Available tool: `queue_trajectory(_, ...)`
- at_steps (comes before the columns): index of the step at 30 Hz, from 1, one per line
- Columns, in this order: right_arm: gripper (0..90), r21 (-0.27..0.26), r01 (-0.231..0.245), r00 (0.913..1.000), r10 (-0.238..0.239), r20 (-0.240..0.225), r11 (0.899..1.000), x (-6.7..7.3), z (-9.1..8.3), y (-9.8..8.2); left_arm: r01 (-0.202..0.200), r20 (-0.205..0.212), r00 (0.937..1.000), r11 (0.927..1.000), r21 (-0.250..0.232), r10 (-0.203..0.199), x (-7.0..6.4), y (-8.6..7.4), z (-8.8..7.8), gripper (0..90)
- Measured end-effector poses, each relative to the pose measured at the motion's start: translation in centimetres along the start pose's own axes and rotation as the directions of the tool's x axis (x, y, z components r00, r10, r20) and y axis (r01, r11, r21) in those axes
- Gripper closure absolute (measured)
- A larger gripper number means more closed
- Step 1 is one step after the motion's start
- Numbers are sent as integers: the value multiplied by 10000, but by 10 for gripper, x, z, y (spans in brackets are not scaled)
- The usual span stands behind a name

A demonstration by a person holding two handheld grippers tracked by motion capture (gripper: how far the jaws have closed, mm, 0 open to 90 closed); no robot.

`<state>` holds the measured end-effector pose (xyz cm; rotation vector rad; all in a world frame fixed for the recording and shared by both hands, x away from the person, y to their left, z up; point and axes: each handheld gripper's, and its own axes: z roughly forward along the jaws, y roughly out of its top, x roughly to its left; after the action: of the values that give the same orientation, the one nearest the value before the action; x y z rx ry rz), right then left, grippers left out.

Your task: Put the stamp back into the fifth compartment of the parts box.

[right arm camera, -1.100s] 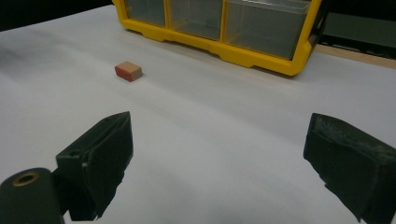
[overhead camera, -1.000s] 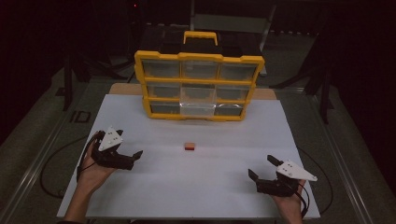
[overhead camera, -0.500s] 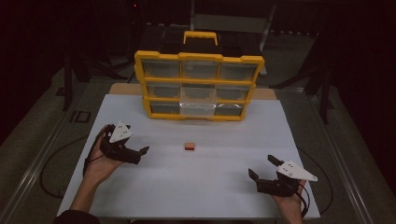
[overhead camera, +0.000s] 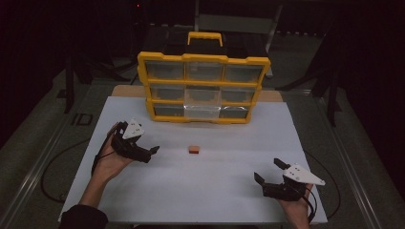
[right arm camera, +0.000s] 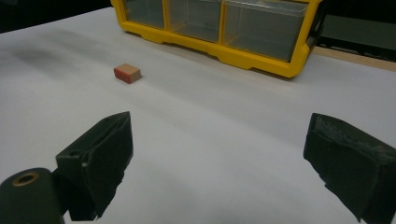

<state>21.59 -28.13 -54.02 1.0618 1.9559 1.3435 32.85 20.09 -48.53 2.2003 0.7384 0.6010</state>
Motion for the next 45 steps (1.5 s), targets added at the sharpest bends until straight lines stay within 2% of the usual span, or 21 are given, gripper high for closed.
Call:
queue_trajectory(15,82,-9,13,10000,-13,4,10000,0,0,0,-230,196,9996,9991,351,223,2,14,17,3)
queue_trajectory(37,82,-74,1,10000,-2,-48,10000,-1,-1,0,-319,524,9983,9955,895,273,4,22,42,4)
queue_trajectory(45,83,-84,-3,10000,3,-43,10000,-1,-1,0,-485,716,9966,9930,1078,409,3,28,52,4)
